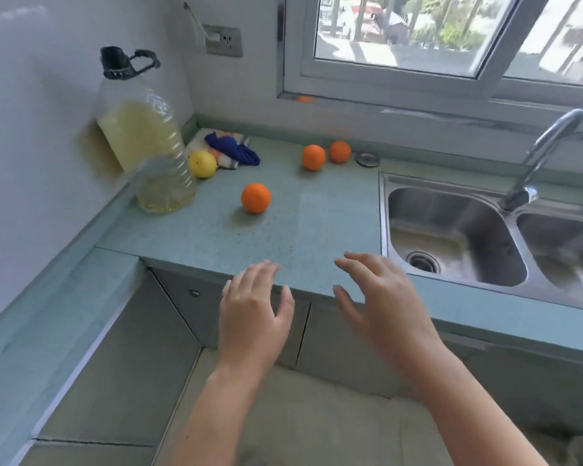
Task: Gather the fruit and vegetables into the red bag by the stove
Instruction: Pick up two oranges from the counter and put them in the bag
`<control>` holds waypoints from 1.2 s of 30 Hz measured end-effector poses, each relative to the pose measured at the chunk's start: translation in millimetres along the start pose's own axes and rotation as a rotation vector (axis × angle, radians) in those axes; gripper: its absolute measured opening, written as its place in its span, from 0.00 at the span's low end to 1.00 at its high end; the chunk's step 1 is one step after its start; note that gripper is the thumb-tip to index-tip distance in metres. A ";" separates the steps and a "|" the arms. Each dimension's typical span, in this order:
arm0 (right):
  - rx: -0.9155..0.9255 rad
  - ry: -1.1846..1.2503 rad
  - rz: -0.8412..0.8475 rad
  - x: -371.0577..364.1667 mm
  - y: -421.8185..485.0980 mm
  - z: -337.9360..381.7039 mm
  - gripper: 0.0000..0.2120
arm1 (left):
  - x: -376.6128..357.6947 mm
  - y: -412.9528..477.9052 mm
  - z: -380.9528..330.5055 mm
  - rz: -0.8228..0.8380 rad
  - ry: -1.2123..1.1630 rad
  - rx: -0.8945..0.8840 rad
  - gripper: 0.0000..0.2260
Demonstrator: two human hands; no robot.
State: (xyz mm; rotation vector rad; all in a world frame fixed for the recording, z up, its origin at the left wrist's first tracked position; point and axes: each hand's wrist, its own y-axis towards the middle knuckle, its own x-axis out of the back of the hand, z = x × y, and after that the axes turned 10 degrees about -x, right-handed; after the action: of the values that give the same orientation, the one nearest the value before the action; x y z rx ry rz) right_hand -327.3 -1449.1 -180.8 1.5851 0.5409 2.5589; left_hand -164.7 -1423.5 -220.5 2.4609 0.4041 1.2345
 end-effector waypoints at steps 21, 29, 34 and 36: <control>-0.096 0.051 0.219 -126.2 232.1 -50.0 0.16 | -107.2 208.6 123.8 0.080 -0.060 0.143 0.20; -0.135 0.089 0.307 -178.2 315.2 -95.0 0.18 | -160.1 264.8 165.7 0.139 0.125 0.233 0.25; -0.173 0.122 0.372 -211.6 359.2 -113.1 0.19 | -177.9 269.0 187.9 0.180 0.128 0.394 0.31; -0.194 0.157 0.384 -224.1 375.6 -118.6 0.20 | -182.2 270.2 193.7 0.172 0.111 0.427 0.33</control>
State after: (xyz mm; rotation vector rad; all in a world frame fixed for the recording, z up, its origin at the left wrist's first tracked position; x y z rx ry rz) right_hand -286.1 -1886.5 -292.0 1.5566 -0.0121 2.9176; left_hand -88.0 -1775.2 -339.5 2.8410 0.5437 1.4887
